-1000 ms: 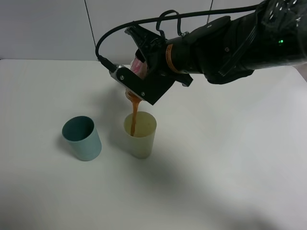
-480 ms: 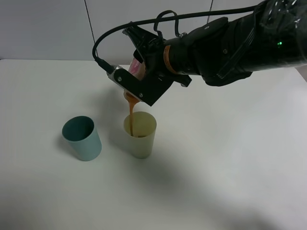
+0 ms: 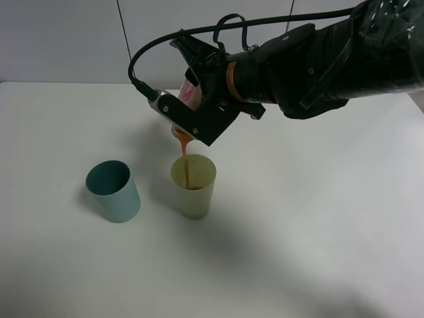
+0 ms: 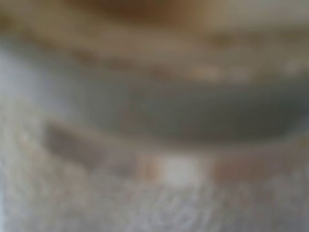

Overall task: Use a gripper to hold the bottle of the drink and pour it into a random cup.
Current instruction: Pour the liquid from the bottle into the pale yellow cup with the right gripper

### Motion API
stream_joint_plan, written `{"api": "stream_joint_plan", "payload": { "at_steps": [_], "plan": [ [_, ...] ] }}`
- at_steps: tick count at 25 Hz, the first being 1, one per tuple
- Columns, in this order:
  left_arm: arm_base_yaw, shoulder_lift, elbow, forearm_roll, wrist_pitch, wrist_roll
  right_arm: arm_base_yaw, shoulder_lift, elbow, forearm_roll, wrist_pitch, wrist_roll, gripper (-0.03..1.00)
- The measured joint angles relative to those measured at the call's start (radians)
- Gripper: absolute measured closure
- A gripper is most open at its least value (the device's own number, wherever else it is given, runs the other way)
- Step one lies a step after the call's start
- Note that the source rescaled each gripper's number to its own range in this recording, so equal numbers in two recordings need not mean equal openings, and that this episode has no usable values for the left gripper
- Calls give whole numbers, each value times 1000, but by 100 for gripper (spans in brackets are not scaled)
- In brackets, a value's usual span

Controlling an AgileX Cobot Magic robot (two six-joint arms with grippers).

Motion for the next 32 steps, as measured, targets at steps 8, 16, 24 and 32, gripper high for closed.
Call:
{"api": "stream_joint_plan", "payload": {
  "at_steps": [8,16,24,32],
  "plan": [
    [0,0,0,0,0,0,0,0,0,0,2,0,96],
    [0,0,0,0,0,0,0,0,0,0,3,-19,96],
    [0,0,0,0,0,0,0,0,0,0,5,-97,96],
    [0,0,0,0,0,0,0,0,0,0,5,-125,96]
  ]
}}
